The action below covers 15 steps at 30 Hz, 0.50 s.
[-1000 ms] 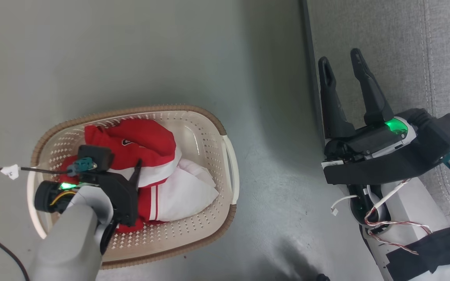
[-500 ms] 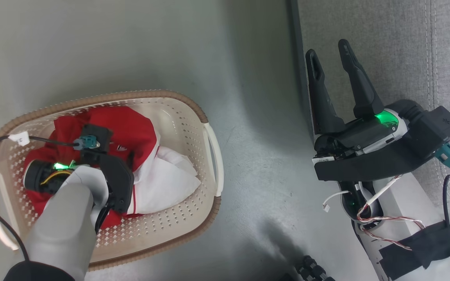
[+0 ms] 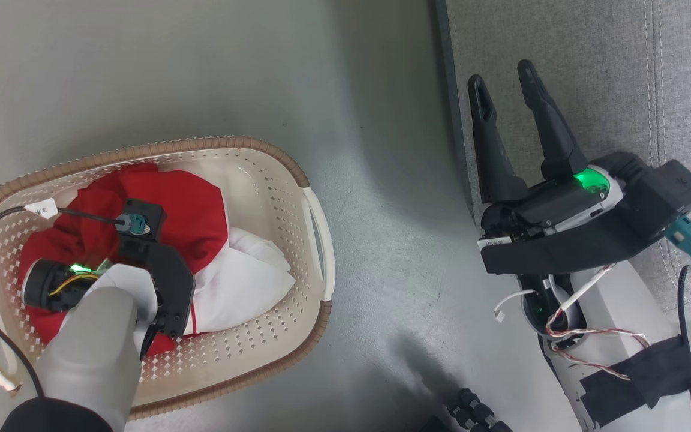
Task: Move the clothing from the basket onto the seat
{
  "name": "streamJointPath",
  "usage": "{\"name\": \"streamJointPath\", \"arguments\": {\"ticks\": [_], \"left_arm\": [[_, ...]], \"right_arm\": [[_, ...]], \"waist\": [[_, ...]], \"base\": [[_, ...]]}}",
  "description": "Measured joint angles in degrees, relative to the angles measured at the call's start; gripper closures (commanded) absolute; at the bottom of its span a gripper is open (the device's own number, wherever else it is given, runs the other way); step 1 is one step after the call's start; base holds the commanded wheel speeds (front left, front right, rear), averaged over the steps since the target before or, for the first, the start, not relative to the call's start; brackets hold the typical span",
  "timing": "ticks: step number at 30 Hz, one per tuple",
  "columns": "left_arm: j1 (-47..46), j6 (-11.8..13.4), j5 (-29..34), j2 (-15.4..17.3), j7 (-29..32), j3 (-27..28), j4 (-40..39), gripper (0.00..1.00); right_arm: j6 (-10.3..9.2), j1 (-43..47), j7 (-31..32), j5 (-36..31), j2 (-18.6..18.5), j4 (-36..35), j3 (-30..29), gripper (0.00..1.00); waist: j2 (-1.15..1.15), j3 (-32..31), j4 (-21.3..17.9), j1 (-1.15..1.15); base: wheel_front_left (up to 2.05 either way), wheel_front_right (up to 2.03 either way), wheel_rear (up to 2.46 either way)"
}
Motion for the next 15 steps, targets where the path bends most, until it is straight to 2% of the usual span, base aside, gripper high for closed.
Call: {"name": "streamJointPath", "arguments": {"ticks": [7,15], "left_arm": [[-0.03,-0.59,-0.75,-1.96,-1.1,0.6,0.7,1.0],[1.13,-1.78,-3.03,-2.52,-4.66,1.46,0.81,1.0]], "right_arm": [[0.08,-0.27,0.0,-0.18,0.08,1.21,-1.0,0.0],[0.43,-0.4,0.0,-0.19,0.19,3.12,-2.36,0.0]], "waist": [[0.0,-0.87,0.61,0.0],[0.0,-4.4,1.54,0.0]], "base": [[0.0,0.0,0.0],[0.0,0.0,0.0]]}}
